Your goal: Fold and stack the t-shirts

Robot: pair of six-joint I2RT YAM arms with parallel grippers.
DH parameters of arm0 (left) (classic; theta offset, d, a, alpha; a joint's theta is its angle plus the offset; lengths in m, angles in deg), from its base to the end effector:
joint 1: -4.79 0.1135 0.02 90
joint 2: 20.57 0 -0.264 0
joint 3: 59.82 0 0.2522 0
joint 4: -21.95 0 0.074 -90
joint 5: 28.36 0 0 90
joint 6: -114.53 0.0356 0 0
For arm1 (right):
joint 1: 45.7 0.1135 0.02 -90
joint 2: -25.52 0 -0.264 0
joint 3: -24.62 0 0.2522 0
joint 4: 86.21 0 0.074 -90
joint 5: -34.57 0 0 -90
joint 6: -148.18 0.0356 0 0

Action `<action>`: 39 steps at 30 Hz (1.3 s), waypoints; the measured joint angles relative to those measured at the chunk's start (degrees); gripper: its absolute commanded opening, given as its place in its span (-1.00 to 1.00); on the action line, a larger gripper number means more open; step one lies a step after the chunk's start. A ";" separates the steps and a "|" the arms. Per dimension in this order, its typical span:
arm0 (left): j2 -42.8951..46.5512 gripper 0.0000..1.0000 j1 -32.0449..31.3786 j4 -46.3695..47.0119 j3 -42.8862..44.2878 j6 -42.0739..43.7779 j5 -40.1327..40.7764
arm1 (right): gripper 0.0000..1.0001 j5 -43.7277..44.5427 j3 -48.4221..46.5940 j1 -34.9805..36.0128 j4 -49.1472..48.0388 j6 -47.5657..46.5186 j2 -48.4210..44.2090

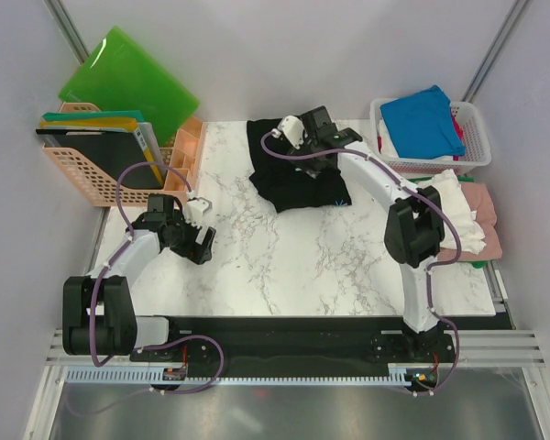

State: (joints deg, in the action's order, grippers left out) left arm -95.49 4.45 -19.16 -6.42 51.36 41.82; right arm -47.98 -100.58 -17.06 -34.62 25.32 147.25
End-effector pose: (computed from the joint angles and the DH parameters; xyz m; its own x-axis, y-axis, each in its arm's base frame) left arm 0.2353 -0.0135 0.1804 -0.7196 0.4289 -0.5461 0.5449 0.8363 -0.0612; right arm 0.4266 0.2277 0.2719 -0.3322 -0.7945 -0.5084 -0.6900 0.5722 -0.4433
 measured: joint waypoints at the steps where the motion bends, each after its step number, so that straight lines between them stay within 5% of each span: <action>1: 0.00 0.98 0.00 0.00 0.00 0.00 0.02 | 0.58 0.00 0.28 -0.22 0.35 0.02 -1.14; 17: -0.57 0.97 0.00 -0.11 0.00 0.00 0.00 | 0.63 -8.70 32.52 2.49 0.76 0.70 -19.54; 27: -0.59 0.97 0.00 -0.26 0.00 0.00 0.00 | 0.61 -10.36 33.31 4.39 -2.10 1.31 -18.91; 39: -0.59 0.96 0.00 -0.26 0.00 0.00 0.04 | 0.41 -9.73 23.96 5.92 -3.82 1.70 -4.11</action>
State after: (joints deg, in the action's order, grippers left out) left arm -96.08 4.45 -19.43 -6.42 51.36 41.87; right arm -57.71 -76.62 -11.13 -38.45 27.02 143.14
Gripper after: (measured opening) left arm 0.985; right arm 0.732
